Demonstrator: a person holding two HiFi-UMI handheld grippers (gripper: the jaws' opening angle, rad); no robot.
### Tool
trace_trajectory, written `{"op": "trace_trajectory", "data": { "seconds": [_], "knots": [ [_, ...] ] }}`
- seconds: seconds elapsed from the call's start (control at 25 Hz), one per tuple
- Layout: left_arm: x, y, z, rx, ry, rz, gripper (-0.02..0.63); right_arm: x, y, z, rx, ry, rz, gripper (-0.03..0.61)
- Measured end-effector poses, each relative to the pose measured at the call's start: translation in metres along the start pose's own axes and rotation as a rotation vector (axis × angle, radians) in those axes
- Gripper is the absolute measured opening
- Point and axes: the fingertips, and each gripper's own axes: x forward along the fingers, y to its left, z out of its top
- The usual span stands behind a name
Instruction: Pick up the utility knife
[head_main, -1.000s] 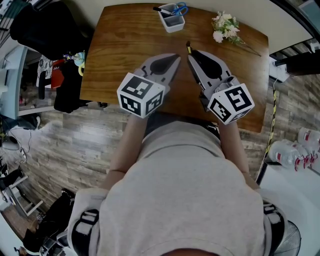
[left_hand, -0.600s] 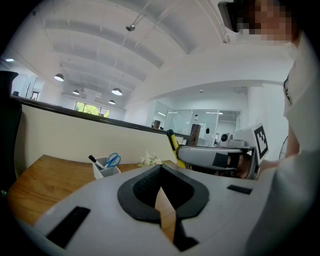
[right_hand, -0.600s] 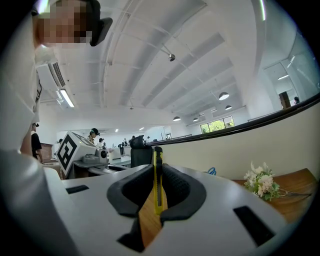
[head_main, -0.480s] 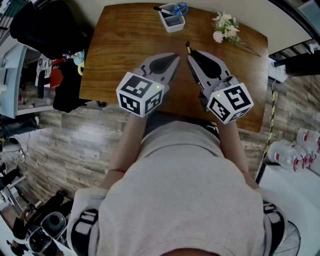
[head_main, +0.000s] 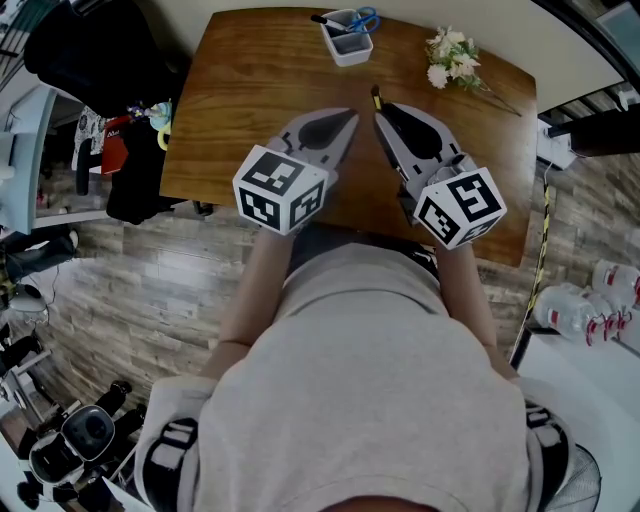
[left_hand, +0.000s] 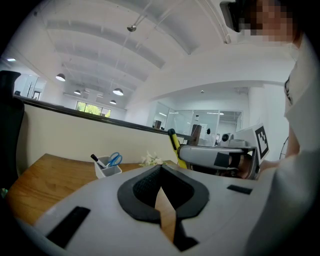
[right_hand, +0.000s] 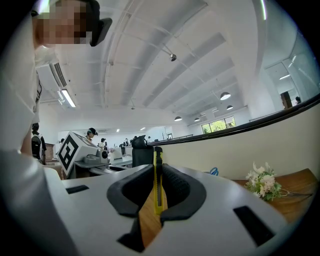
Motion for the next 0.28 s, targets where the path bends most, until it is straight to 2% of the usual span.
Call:
{"op": "trace_trajectory", "data": {
  "seconds": [0.28],
  "knots": [
    [-0.0065, -0.0007, -0.0003, -0.006, -0.007, 0.007, 0.015, -0.0014, 0.0052, 0.0010, -0.001, -0.002, 0.003, 0.064]
  ]
}}
